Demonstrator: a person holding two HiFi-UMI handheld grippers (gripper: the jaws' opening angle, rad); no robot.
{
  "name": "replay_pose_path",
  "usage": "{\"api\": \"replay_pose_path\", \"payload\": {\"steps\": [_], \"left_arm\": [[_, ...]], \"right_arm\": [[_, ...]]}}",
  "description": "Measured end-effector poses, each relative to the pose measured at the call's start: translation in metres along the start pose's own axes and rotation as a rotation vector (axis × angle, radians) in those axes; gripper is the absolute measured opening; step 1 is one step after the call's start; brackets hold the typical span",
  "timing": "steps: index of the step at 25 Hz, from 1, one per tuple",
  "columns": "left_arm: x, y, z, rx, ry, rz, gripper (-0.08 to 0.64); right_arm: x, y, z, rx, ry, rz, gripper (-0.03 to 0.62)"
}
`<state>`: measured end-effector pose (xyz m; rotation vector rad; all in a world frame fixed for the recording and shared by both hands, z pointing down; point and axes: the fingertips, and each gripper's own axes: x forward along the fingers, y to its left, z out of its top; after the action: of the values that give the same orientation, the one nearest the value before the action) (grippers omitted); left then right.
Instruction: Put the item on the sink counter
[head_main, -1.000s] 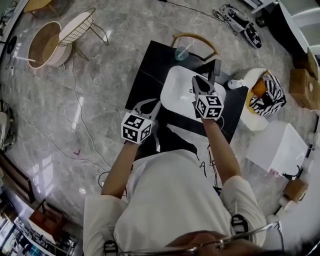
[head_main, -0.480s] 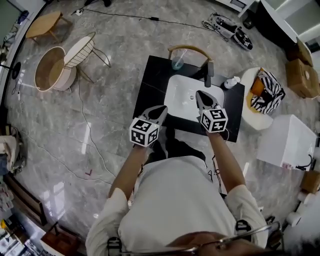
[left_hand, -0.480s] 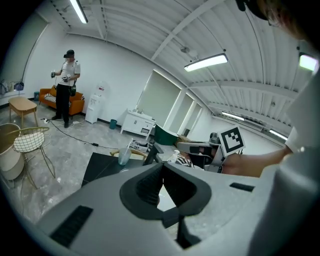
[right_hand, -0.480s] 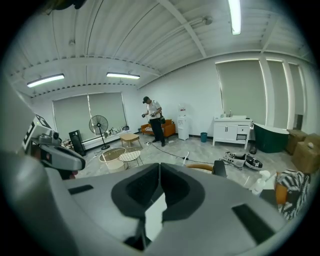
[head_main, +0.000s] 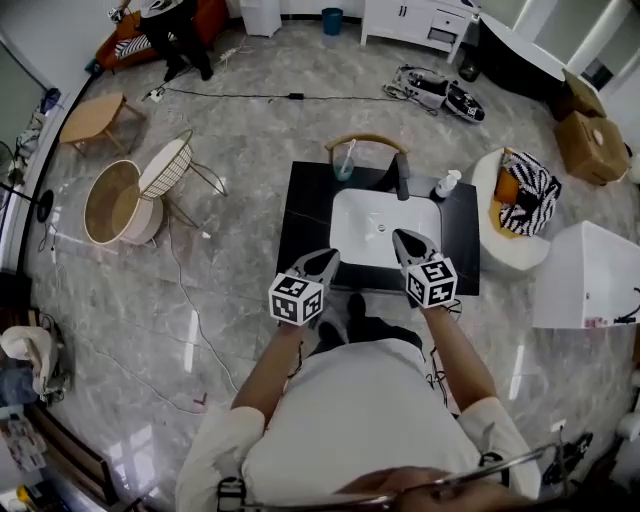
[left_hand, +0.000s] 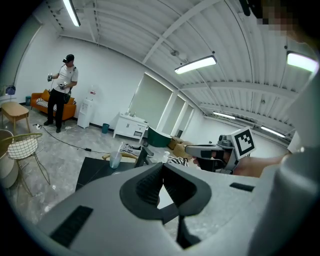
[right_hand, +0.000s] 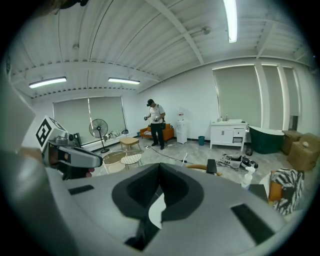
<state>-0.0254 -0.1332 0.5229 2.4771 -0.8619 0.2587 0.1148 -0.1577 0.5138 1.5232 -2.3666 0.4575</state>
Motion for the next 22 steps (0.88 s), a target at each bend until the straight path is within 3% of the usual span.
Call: {"api": "replay_pose_path", "payload": {"steps": [8,13,22], "left_arm": [[0.001,-0.019,0.021,0.029,-0.035,-0.017,0.005],[0.005,-0.027,0.039,0.067,-0.06,-0.002,0.005],[0.018,-0.041,0.046,0.053,-0.078,0.033,0.005]], "right_arm": [[-0.036,-0.016,0.005,0.02,-0.053,-0.021,0.005],[-0.052,-0.027,0.023,0.006,-0.112,0.002,0.005],[-0.062,-0.048,0.032,0.009,-0.138,0.051,0.005]]}}
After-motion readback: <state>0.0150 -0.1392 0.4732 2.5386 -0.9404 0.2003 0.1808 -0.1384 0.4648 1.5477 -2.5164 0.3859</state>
